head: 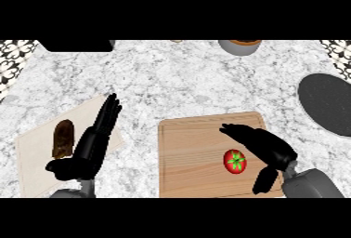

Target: Pick the tomato from the cutting board and place it in the pan

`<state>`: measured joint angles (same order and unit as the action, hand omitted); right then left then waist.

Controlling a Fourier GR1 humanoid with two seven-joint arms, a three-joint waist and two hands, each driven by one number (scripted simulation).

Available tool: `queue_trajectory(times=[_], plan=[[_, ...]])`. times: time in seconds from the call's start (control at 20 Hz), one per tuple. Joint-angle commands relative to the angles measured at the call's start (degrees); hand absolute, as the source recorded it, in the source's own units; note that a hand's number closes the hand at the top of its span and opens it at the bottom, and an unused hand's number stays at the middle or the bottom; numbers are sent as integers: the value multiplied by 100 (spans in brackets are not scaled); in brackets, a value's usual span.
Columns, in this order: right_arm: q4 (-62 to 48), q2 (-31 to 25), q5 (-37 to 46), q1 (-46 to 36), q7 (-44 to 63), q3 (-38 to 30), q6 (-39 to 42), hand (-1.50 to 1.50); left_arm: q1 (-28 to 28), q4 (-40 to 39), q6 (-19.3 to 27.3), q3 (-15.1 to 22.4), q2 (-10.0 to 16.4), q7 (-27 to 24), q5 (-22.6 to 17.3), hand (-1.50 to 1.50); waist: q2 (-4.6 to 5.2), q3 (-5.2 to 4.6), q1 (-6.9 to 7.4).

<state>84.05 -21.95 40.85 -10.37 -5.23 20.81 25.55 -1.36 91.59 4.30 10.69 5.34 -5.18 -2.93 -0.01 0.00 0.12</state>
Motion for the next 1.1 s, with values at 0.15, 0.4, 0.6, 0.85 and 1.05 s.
queue_trajectory(times=[0.15, 0.4, 0.6, 0.85, 1.05], plan=[[-808, 697, 703, -176, -142, 31, -378, -150, -84, -219, -34, -83, -230, -53, 123, 0, 3, 0, 8], [-1324, 886, 980, -252, -233, -74, -463, -150, -71, -502, -332, -375, -79, -418, 46, 0, 5, 0, 5], [-1432, 594, 1349, -289, -775, 434, -332, 150, -160, -94, -218, -255, -133, 57, 106, 0, 4, 1, 19], [-1775, 842, 1728, -472, -798, 338, -777, 150, -180, -136, 68, -87, -371, 116, 438, 0, 3, 0, 4], [-1767, 858, 1876, -403, -920, 311, -1007, 150, 129, -504, -427, -307, -151, -597, 136, 0, 5, -1, -1]])
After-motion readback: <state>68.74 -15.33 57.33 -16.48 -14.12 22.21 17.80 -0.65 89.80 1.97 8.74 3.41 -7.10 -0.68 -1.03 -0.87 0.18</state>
